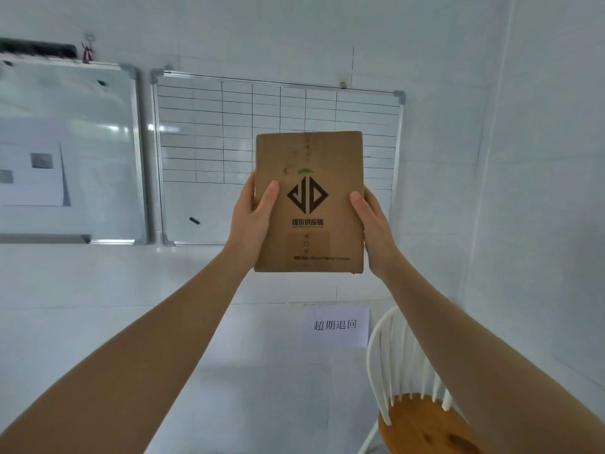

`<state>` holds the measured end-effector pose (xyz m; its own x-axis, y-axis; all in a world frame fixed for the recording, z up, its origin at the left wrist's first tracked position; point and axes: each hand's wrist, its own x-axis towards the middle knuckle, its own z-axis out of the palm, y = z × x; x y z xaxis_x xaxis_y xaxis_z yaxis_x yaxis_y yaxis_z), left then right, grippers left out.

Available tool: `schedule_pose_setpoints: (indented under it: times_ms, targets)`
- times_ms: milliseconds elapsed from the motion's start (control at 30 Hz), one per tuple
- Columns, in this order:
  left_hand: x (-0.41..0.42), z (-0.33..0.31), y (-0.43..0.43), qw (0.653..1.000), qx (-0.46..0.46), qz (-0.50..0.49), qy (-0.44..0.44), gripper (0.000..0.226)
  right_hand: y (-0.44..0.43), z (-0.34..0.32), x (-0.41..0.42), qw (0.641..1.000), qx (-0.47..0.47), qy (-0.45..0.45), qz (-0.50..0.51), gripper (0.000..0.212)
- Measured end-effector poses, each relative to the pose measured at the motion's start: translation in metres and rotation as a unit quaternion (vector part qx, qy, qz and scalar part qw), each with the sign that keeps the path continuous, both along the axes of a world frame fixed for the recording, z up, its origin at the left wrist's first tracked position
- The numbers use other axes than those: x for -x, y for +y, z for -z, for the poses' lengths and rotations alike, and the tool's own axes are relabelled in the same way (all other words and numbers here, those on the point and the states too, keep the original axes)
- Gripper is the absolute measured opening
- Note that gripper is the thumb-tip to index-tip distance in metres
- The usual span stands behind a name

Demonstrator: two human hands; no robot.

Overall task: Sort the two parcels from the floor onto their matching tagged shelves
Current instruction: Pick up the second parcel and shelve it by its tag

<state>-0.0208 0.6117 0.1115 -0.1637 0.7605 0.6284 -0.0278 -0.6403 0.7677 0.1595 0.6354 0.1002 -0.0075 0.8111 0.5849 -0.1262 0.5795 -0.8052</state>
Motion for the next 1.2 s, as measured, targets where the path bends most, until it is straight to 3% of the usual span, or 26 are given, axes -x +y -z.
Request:
schedule_pose_setpoints:
  times_ms: [167, 267, 367, 433, 533, 600, 667, 767, 900, 1033, 1200]
  targets:
    - [-0.006, 0.004, 0.007, 0.999, 0.014, -0.035, 0.019, 0.042, 0.003, 0.003, 0.004, 0.998, 0.018, 0.055, -0.004, 0.069]
    - [-0.012, 0.013, 0.010, 0.991, -0.016, -0.120, 0.051, 0.053, 0.004, 0.005, 0.006, 0.997, 0.003, 0.073, 0.036, 0.064]
    - [-0.034, 0.035, 0.012, 0.959, -0.050, -0.211, 0.180, 0.068, 0.006, 0.006, 0.016, 0.993, -0.022, 0.072, 0.094, 0.069]
    - [-0.048, 0.046, 0.009, 0.944, -0.012, -0.235, 0.233, 0.068, 0.004, 0.006, 0.022, 0.990, -0.038, 0.034, 0.130, 0.079]
    - [-0.053, 0.048, 0.012, 0.971, 0.017, -0.166, 0.173, 0.075, 0.000, 0.006, 0.023, 0.991, -0.039, -0.004, 0.127, 0.068]
    - [-0.051, 0.041, 0.010, 0.996, 0.030, -0.046, 0.072, 0.084, -0.001, 0.008, 0.020, 0.993, -0.044, -0.019, 0.109, 0.052]
    - [-0.049, 0.039, 0.009, 0.997, 0.048, 0.055, -0.013, 0.078, -0.005, 0.008, 0.021, 0.989, -0.044, -0.050, 0.129, 0.055]
    - [-0.046, 0.041, 0.003, 0.988, 0.061, 0.117, -0.074, 0.066, -0.009, 0.005, 0.023, 0.978, -0.052, -0.106, 0.172, 0.071]
    - [-0.043, 0.038, -0.003, 0.984, 0.055, 0.128, -0.111, 0.057, -0.014, 0.008, 0.026, 0.975, -0.087, -0.127, 0.159, 0.068]
    - [-0.037, 0.027, -0.006, 0.990, 0.028, 0.096, -0.102, 0.055, -0.020, 0.016, 0.025, 0.986, -0.098, -0.112, 0.069, 0.076]
    - [-0.038, 0.021, -0.012, 0.992, 0.039, 0.075, -0.091, 0.052, -0.027, 0.025, 0.029, 0.978, -0.131, -0.134, 0.089, 0.088]
